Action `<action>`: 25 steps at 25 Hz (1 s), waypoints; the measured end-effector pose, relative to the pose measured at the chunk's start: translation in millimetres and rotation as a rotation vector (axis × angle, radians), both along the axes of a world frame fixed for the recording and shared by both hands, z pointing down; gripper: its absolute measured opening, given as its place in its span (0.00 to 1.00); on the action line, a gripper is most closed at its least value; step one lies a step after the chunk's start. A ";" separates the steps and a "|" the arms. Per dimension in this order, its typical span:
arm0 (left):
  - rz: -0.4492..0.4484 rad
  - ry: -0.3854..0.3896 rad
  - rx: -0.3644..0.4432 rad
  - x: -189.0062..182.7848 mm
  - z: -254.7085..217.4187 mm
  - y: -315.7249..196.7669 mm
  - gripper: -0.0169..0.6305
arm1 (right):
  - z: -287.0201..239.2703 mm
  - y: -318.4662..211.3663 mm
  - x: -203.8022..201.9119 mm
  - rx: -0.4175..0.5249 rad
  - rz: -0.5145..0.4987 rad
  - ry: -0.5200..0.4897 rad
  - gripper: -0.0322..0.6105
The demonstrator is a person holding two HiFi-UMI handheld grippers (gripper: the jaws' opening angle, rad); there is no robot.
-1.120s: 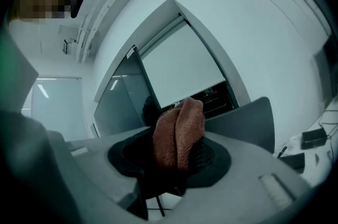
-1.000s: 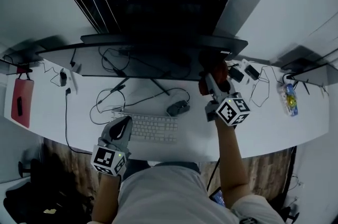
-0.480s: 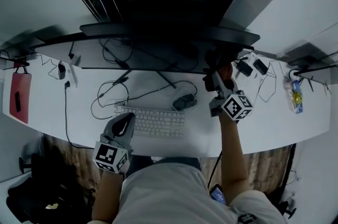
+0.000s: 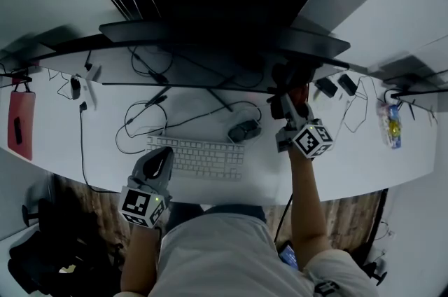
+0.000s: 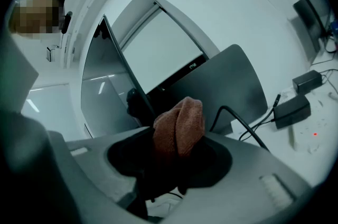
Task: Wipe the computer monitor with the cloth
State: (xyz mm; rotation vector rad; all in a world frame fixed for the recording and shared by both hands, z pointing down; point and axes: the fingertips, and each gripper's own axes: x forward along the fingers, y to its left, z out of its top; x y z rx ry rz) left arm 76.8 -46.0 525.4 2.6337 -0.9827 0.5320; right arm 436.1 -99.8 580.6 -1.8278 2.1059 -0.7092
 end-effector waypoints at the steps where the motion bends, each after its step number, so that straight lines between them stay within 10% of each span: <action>1: -0.002 0.000 -0.002 0.4 1.1 -0.6 0.04 | 6.5 -0.6 -0.1 -0.014 -0.002 0.002 0.33; 25: -0.021 -0.005 -0.056 -11.0 18.6 5.4 0.04 | 97.3 -13.6 -29.5 -0.226 -0.035 -0.037 0.33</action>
